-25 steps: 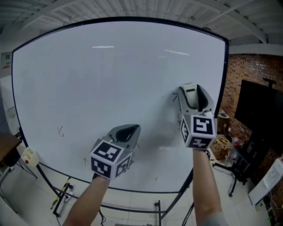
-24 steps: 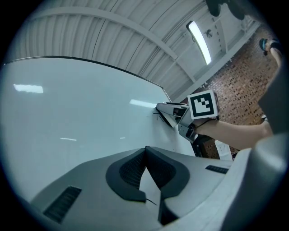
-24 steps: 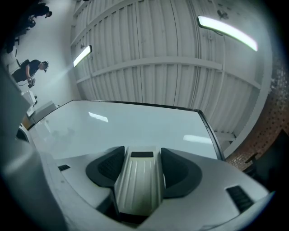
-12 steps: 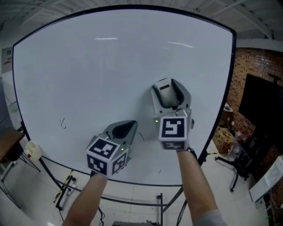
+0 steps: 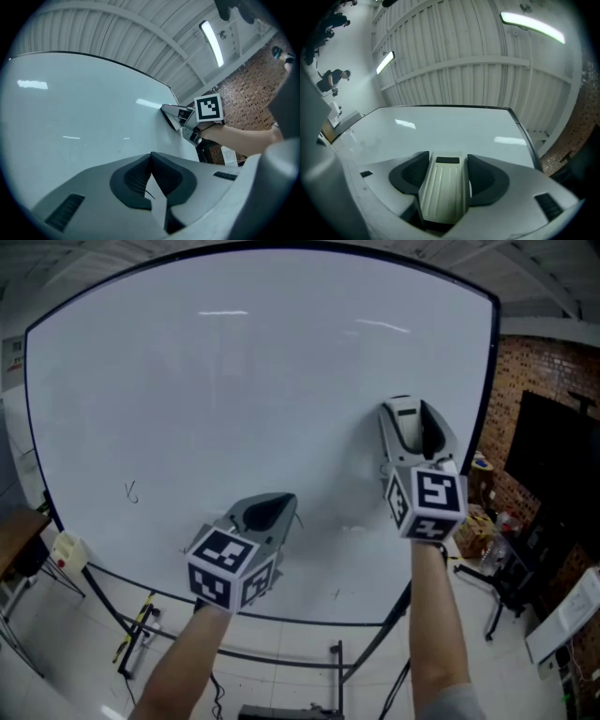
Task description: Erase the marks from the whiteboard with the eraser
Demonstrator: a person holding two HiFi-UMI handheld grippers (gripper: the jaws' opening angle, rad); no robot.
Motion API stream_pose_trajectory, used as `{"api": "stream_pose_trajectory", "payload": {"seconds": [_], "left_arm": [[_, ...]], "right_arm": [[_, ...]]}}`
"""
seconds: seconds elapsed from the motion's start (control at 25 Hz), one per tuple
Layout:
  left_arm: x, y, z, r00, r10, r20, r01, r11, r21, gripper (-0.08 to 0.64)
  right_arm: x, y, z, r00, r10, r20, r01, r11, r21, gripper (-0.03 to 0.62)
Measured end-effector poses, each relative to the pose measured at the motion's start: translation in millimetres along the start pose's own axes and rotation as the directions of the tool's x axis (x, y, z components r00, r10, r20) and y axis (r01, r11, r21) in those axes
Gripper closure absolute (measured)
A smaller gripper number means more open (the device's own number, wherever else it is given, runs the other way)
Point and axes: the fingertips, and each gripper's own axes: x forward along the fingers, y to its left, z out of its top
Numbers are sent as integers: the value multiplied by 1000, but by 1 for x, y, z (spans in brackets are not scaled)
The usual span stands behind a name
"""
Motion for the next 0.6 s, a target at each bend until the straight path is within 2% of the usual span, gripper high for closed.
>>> {"api": "stream_pose_trajectory", "payload": {"seconds": [0.12, 0.32, 0.44, 0.6], "left_arm": [[-2, -3, -1, 1000, -6, -1, 6, 1000, -2, 568], [-13, -1, -4, 1000, 12, -3, -12, 1000, -13, 568], [-22, 6, -6, 1000, 29, -3, -29, 999, -26, 568], [-35, 11, -11, 999, 41, -8, -42, 998, -36, 568]], "right_arm": [[-5, -32, -7, 998, -59, -17, 59, 997, 40, 333], [-8, -32, -8, 994, -110, -22, 110, 993, 38, 337], [-3, -8, -12, 997, -72, -39, 74, 997, 29, 339], [2, 49, -19, 998, 26, -59, -27, 1000, -11, 339]]}}
